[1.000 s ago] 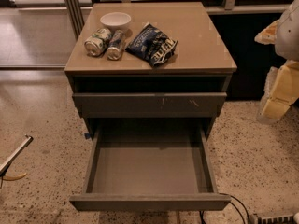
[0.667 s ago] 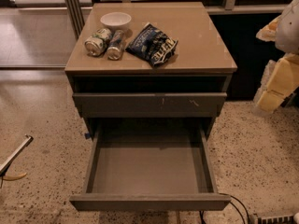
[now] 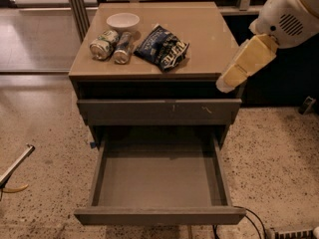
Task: Place redbull can into middle drawer
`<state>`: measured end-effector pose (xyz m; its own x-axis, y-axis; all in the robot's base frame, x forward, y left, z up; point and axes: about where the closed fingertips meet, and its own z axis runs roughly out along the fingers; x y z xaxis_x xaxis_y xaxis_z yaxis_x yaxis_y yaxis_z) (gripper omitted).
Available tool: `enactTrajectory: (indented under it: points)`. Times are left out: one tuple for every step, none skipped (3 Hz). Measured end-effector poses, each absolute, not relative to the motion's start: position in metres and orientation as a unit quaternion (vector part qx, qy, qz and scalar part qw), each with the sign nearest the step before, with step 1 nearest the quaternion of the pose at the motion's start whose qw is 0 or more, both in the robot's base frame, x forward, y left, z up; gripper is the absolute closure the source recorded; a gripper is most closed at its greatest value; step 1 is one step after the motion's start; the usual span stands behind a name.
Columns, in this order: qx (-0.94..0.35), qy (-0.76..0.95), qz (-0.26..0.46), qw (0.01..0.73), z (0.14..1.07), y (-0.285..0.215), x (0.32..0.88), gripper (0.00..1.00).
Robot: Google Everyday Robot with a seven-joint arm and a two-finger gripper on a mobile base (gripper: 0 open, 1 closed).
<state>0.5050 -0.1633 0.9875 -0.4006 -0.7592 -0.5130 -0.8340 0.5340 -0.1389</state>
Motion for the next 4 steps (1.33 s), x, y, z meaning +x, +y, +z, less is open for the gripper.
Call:
enactTrajectory:
  points:
    - [-0.432, 0.845, 0.086, 0.303, 1.004, -0.113, 0.521, 0.0]
    - [-0.395, 0.857, 0.091, 0.319, 1.023, -0.071, 0.53, 0.0]
    - [-0.361, 0.872, 0.104, 0.314, 1.023, -0.069, 0.53, 0.0]
    - [-0.361, 0.872, 0.104, 0.314, 1.023, -0.069, 0.53, 0.0]
